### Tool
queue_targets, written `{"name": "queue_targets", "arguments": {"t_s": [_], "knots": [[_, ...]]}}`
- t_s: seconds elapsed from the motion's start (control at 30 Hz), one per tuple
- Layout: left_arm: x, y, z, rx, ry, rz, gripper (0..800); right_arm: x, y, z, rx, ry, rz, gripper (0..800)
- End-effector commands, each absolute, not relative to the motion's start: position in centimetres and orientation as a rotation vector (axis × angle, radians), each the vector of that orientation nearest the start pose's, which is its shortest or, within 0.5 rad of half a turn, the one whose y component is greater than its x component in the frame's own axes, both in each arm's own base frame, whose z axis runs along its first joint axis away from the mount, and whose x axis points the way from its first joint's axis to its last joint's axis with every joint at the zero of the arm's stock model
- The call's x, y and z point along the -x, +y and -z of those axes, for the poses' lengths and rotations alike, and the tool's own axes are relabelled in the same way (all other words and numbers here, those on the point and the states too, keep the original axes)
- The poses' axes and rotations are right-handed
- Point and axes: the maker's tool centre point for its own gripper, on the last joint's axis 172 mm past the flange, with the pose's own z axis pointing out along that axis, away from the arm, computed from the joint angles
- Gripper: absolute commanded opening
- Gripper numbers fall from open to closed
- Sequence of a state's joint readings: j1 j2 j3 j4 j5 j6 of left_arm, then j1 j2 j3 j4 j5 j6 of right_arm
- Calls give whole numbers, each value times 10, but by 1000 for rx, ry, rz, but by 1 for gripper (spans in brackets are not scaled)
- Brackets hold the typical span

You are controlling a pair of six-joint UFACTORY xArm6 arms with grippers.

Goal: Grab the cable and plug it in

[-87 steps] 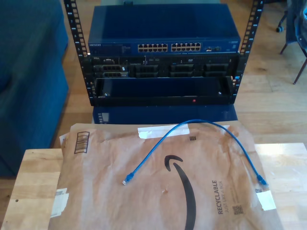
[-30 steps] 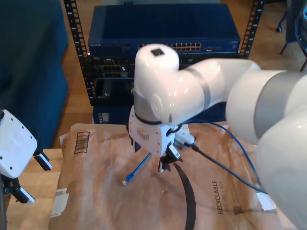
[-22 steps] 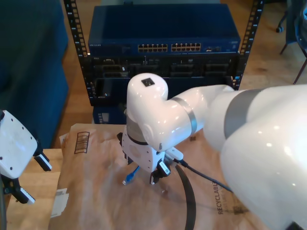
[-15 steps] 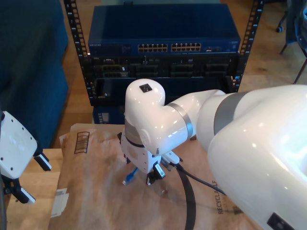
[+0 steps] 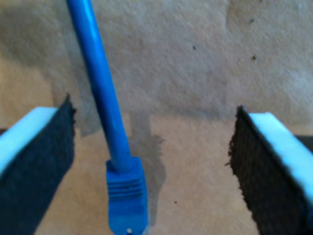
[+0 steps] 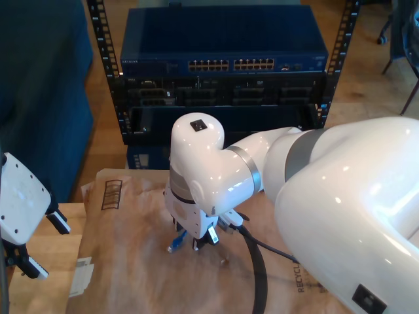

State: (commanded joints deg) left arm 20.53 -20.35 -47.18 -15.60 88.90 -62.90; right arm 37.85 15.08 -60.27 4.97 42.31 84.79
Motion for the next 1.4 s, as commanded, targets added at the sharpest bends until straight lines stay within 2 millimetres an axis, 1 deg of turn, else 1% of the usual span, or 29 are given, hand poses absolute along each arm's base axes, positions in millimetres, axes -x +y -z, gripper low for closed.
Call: {"name": "queue_targets", "arguments": {"t_s": [0.03,0.07,0.17,0.2,0.27,0.3,0.37,0.4,0.47,0.53,0.6,0.67,0.7,0.77,0.8,0.87,0.9,0.97,1.0,1.03,1.1,1.17,1.2,1.3,1.37,1.4], "knots": [[-282,29,-224,2310,-2181,-715,800,-399,324,-76,2774,1312,-44,396],[-282,29,-224,2310,-2181,-715,800,-400,324,-76,2773,1311,-42,382],[-282,29,-224,2310,-2181,-715,800,-403,326,-74,2769,1313,-40,377],[-282,29,-224,2310,-2181,-715,800,-404,327,-75,2765,1313,-39,343],[-282,29,-224,2311,-2182,-713,800,-404,327,-75,2764,1315,-39,318],[-282,29,-224,2311,-2182,-713,800,-404,328,-75,2763,1315,-38,284],[-282,29,-224,2311,-2182,-713,800,-405,328,-75,2759,1317,-37,240],[-282,29,-224,2311,-2182,-713,800,-404,328,-75,2760,1318,-38,183],[-282,29,-224,2311,-2182,-713,800,-403,328,-74,2755,1325,-41,40],[-282,29,-224,2311,-2181,-713,800,-404,327,-76,2745,1342,-42,11],[-281,28,-224,2310,-2180,-718,800,-403,326,-79,2723,1389,-43,2],[-282,27,-225,2310,-2180,-719,800,-403,325,-92,2702,1405,-37,2],[-284,26,-226,2310,-2189,-718,800,-399,322,-98,2706,1414,-48,2],[-292,14,-232,2326,-2237,-753,800,-388,310,-111,2704,1486,-100,2],[-298,6,-237,2343,-2264,-775,800,-386,301,-120,2688,1536,-121,2],[-312,-8,-251,2382,-2323,-809,800,-382,276,-136,2640,1639,-150,2],[-316,-15,-254,2389,-2344,-841,800,-379,265,-145,2591,1690,-167,2],[-320,-29,-259,2411,-2353,-888,800,-377,253,-166,2479,1758,-203,2],[-323,-36,-262,2419,-2356,-904,800,-372,247,-176,2426,1791,-242,2],[-325,-45,-265,2419,-2367,-927,800,-368,238,-187,2380,1831,-287,2],[-330,-70,-272,2411,-2381,-988,800,-361,214,-206,2294,1924,-382,1],[-332,-91,-280,2420,-2365,-1025,800,-357,203,-229,2211,1960,-431,2],[-334,-99,-285,2431,-2360,-1028,800,-356,197,-239,2176,1972,-447,2],[-338,-123,-298,2463,-2353,-1085,800,-345,182,-266,2063,2029,-528,1],[-346,-140,-310,2512,-2353,-1114,800,-342,178,-285,1995,2053,-557,1],[-349,-149,-314,2530,-2348,-1135,800,-341,179,-294,1975,2046,-560,1]]}}
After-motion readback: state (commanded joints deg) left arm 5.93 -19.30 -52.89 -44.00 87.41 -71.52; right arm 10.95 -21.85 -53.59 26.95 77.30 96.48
